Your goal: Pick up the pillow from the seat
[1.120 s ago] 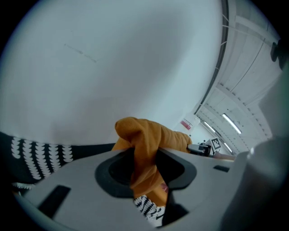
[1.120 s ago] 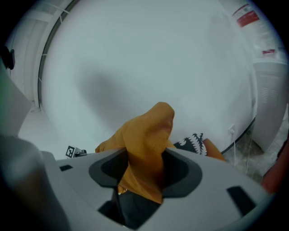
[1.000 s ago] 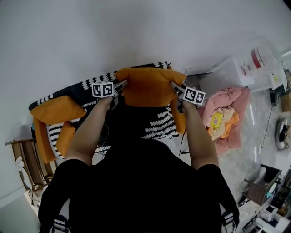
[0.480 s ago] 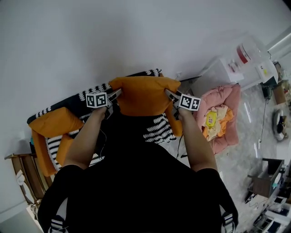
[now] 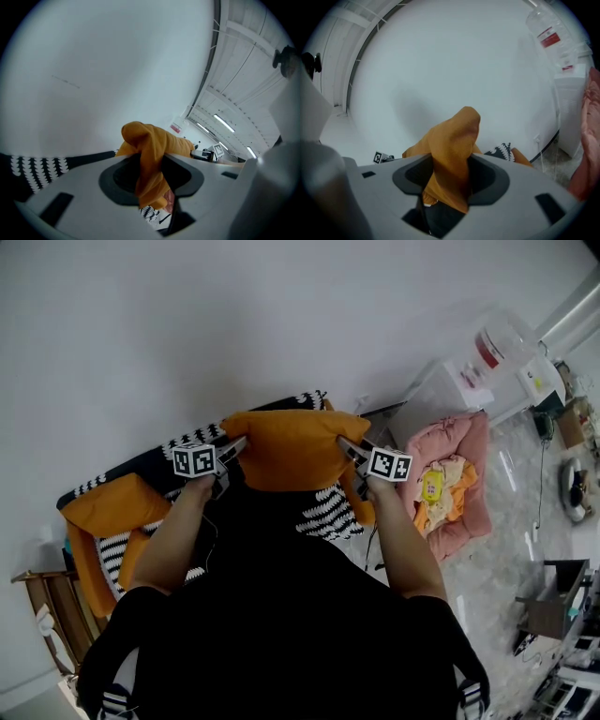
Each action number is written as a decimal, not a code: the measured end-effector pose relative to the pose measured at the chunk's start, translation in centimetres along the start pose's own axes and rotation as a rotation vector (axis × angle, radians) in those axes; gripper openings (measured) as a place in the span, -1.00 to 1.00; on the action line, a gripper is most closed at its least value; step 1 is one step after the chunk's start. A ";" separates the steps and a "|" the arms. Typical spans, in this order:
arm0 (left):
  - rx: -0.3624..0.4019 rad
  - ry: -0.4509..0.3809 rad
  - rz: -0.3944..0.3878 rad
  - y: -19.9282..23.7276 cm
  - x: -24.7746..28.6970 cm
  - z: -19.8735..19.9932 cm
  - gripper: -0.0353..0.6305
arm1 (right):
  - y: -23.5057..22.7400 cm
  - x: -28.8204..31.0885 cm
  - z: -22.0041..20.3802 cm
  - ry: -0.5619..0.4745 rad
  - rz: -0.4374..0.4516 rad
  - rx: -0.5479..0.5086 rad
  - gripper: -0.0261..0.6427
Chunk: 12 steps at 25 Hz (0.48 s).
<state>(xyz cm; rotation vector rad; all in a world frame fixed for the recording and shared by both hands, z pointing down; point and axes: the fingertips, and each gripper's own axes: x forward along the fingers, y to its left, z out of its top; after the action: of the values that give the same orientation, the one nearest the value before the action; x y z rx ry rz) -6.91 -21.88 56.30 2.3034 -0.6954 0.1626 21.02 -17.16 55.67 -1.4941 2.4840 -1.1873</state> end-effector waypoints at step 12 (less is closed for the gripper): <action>0.004 0.002 -0.041 -1.4 -1.6 -0.6 -0.45 | 1.6 -2.3 -0.9 -0.040 -0.011 -0.018 -0.26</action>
<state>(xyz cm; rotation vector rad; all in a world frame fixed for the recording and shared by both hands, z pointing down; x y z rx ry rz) -7.49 -19.93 55.36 2.3191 -0.6468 0.1473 20.71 -14.44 54.53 -1.5228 2.4707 -1.1280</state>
